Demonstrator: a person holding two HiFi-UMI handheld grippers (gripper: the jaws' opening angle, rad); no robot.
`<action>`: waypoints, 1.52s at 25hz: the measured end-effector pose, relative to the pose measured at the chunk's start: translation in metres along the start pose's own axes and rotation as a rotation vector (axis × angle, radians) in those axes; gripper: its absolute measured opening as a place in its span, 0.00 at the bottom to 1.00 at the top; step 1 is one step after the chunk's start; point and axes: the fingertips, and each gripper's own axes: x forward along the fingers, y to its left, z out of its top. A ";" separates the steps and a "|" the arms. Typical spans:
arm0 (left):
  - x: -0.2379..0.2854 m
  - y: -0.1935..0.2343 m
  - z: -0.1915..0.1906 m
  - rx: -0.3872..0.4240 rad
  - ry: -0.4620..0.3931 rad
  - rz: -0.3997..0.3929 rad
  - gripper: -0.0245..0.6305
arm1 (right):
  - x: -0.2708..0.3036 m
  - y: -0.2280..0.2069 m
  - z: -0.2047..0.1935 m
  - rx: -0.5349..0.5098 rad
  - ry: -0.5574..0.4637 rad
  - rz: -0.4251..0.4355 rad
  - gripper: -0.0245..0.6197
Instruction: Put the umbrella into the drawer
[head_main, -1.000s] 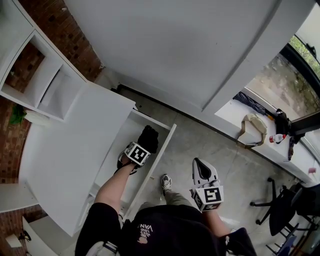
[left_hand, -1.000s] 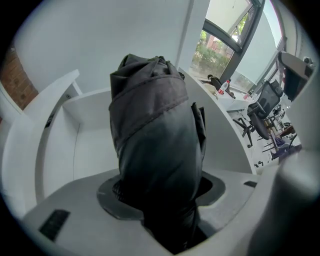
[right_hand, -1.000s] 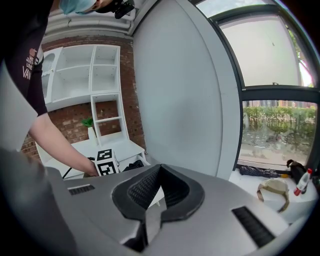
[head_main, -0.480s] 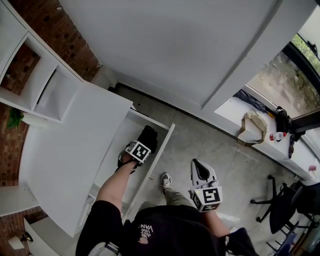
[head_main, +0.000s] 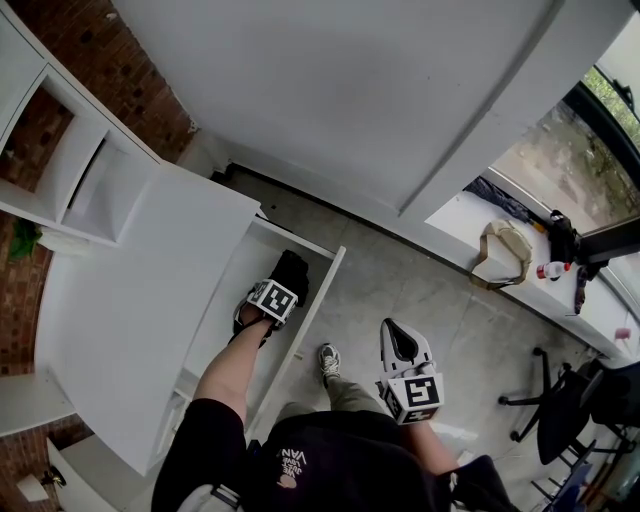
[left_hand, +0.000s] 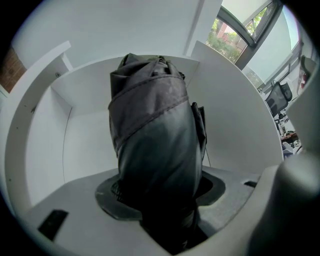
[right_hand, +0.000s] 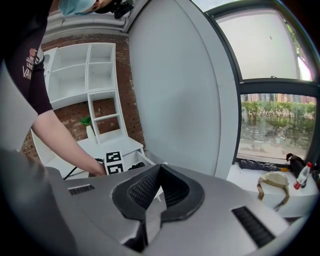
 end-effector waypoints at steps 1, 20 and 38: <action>0.000 0.000 0.000 -0.006 -0.001 0.000 0.44 | 0.000 0.000 0.000 0.001 0.000 0.000 0.03; -0.015 -0.012 -0.004 0.050 -0.054 0.002 0.52 | -0.011 0.015 0.000 -0.001 -0.012 0.009 0.03; -0.096 -0.007 -0.030 0.008 -0.301 0.049 0.52 | -0.035 0.078 0.010 -0.054 -0.064 0.072 0.03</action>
